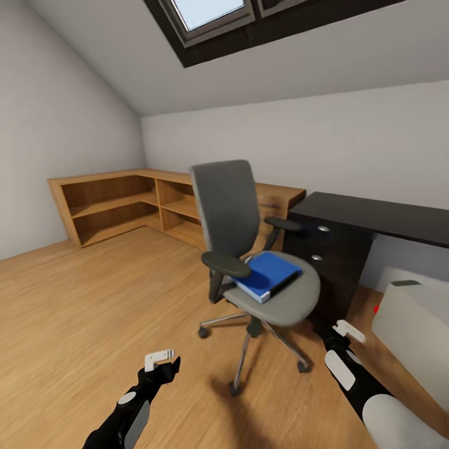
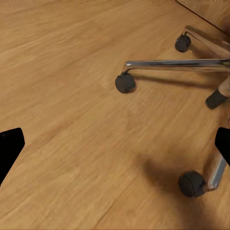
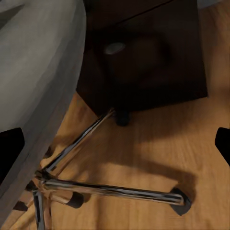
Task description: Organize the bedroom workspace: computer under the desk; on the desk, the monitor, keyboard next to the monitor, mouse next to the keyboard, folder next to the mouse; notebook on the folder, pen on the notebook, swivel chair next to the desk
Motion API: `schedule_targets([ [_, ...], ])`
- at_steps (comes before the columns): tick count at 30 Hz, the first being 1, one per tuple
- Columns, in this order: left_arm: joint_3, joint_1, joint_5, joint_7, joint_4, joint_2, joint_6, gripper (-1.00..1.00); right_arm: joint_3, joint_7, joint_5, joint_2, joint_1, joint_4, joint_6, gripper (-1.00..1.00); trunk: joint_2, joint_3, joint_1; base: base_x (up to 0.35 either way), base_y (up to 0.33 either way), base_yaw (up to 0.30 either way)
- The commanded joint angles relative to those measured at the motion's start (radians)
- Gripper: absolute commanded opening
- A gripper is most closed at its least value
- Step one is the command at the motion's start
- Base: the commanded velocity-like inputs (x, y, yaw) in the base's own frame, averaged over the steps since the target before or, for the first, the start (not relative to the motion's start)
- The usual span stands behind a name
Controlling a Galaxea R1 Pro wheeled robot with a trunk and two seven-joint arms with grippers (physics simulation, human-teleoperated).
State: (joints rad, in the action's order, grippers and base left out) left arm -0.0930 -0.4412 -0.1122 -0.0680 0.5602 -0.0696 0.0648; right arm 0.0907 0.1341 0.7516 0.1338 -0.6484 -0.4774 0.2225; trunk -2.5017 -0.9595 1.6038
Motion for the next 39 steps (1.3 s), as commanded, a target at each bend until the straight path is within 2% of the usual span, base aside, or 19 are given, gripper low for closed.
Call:
schedule_targets([
  [1, -0.005, -0.001, -0.009, -0.007, -0.001, -0.001, 0.001, 1.00, 0.009, 0.006, 0.008, 0.001, -0.001, -0.001, 0.005, 1.00, 0.000, -0.001, 0.000, 0.243, 0.000, 0.000],
  [39, -0.005, -0.001, -0.009, -0.008, -0.001, -0.001, 0.001, 1.00, 0.008, 0.004, 0.003, 0.003, 0.001, 0.002, 0.017, 1.00, 0.000, -0.001, 0.000, 0.016, 0.000, 0.000],
])
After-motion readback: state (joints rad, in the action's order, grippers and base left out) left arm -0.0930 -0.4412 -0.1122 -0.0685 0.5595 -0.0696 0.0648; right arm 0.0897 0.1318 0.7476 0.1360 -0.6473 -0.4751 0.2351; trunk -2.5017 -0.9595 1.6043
